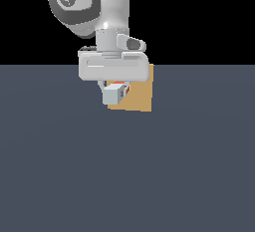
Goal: Insert the peg into the horizontal hole in a box.
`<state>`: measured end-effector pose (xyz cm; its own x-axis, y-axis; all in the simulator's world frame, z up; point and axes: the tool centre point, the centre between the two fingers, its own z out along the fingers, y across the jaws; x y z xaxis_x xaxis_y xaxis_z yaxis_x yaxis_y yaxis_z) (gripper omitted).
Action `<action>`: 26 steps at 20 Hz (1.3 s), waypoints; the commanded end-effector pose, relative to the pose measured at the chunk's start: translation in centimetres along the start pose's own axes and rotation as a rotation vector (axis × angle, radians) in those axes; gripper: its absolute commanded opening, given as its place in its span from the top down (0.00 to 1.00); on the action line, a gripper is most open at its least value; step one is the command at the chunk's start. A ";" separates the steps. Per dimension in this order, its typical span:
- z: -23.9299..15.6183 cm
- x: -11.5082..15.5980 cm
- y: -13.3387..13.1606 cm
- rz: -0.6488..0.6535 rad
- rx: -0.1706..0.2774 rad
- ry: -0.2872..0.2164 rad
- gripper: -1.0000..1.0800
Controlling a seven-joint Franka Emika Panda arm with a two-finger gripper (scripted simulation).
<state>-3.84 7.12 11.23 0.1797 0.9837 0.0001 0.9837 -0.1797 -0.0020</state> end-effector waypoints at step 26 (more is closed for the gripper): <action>-0.2 10.6 0.1 0.000 -0.004 0.002 1.00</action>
<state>-2.15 16.68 11.25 0.1840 0.9829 -0.0039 0.9829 -0.1840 -0.0042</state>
